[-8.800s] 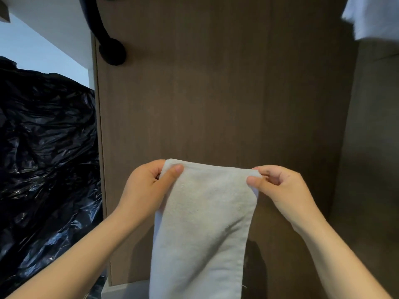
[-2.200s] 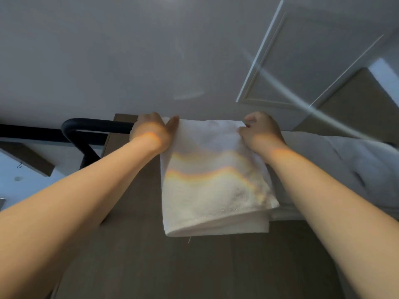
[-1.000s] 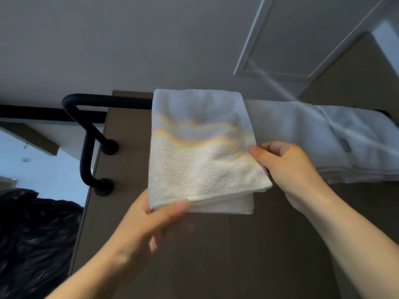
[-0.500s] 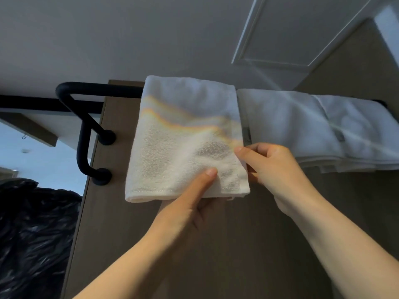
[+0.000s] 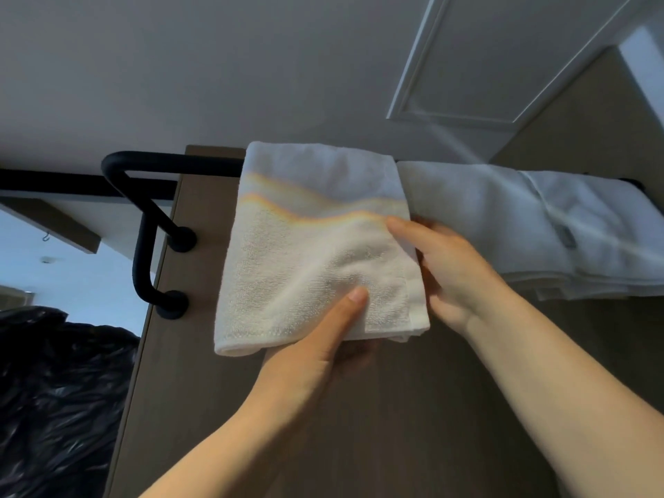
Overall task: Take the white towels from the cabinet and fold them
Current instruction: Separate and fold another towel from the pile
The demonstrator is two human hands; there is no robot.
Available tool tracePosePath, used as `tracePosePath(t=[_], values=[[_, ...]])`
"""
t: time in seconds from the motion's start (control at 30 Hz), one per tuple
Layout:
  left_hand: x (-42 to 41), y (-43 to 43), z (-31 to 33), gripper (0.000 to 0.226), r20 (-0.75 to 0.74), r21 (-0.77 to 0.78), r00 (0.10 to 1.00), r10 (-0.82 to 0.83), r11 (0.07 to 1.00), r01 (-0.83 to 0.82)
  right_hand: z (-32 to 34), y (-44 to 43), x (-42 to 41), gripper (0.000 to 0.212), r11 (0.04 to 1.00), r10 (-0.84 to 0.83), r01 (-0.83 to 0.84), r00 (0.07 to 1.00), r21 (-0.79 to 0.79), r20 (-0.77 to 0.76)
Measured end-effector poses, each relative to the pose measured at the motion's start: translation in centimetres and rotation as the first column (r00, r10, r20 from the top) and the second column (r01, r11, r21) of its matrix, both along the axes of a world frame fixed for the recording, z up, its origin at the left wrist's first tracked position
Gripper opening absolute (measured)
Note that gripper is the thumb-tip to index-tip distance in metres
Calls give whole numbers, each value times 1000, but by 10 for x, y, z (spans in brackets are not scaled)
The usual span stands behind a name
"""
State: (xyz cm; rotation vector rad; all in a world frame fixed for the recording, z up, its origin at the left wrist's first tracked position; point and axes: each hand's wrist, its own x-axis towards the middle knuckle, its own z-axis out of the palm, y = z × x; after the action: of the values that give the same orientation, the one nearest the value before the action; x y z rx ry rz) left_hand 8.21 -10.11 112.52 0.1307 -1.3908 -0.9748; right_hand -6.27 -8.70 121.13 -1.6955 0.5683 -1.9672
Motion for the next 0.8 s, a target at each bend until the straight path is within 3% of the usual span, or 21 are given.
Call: tracePosePath(t=[0.1, 0.2, 0.3, 0.4, 0.53, 0.6, 0.67, 0.8], values=[[4, 0, 4, 52, -62, -9, 998, 2, 1000, -2, 27, 1, 8, 26, 1000, -17, 17, 1000, 13, 5], [8, 0, 7, 40, -192, 2, 978, -83, 996, 85, 51, 3, 14, 23, 995, -56, 52, 997, 83, 50], [17, -1, 11, 40, -288, 12, 956, -51, 998, 57, 68, 1, 17, 3, 997, -81, 80, 995, 11, 60], [23, 0, 22, 28, -275, -7, 961, 8, 1000, -10, 86, -5, 22, 19, 977, -180, 187, 981, -108, 67], [24, -5, 50, 39, -308, -5, 950, -43, 999, 44, 111, -15, 25, 26, 891, -426, 419, 905, -174, -4], [26, -7, 66, 38, -336, -16, 939, -72, 997, 71, 122, -23, 21, 20, 836, -535, 518, 843, -182, -57], [27, -9, 77, 25, -336, -38, 939, -67, 998, 57, 129, -27, 18, 14, 721, -691, 665, 711, -196, -129], [24, -16, 87, 14, -329, -10, 944, -34, 999, 32, 132, -24, 28, 39, 481, -876, 842, 448, -246, -181]])
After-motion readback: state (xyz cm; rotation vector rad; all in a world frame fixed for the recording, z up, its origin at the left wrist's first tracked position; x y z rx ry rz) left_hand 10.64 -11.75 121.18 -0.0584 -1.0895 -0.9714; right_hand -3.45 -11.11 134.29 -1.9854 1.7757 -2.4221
